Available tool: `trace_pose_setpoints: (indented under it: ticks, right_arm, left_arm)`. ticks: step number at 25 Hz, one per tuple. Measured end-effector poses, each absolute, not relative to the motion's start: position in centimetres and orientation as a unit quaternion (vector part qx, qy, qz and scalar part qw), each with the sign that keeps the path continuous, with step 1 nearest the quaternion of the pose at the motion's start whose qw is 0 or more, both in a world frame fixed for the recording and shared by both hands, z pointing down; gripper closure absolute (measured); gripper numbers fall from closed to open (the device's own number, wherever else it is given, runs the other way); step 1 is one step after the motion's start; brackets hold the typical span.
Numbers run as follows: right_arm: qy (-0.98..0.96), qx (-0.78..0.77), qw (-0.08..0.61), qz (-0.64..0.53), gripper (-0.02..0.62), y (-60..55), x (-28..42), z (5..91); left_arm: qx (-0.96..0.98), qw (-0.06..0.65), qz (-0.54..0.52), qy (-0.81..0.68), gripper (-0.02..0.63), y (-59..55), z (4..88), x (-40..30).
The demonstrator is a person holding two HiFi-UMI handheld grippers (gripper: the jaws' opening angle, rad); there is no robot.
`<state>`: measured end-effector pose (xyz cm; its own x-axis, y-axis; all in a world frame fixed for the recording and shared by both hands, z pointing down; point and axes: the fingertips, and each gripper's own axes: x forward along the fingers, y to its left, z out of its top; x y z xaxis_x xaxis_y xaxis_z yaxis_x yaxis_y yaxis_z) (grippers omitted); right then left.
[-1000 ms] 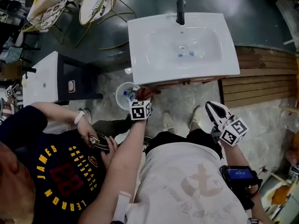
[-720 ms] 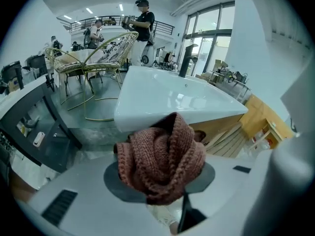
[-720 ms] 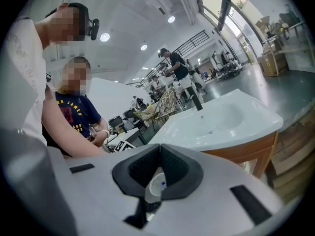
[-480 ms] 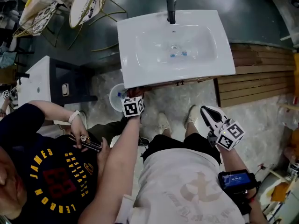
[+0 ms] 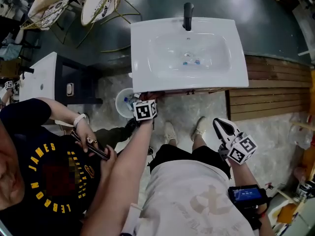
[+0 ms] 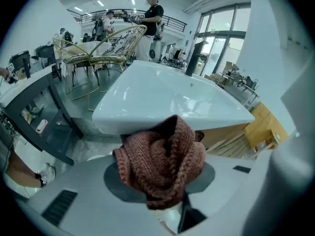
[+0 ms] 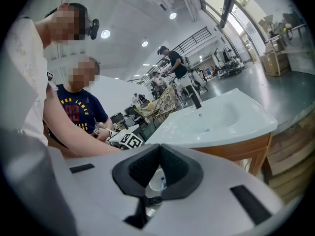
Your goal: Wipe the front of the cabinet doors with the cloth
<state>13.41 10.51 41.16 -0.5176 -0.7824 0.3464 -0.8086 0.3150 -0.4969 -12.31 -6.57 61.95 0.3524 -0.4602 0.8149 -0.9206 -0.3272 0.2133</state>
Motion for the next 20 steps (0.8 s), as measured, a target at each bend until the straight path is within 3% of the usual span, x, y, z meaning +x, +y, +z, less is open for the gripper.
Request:
trace_pose_setpoints:
  ticks: [20]
  right_arm:
    - [-0.831,0.453,0.045,0.319,0.581,8.6,13.7,41.2]
  left_arm:
    - [0.735,0.353,0.325,-0.48,0.454,-5.7,61.3,-7.6]
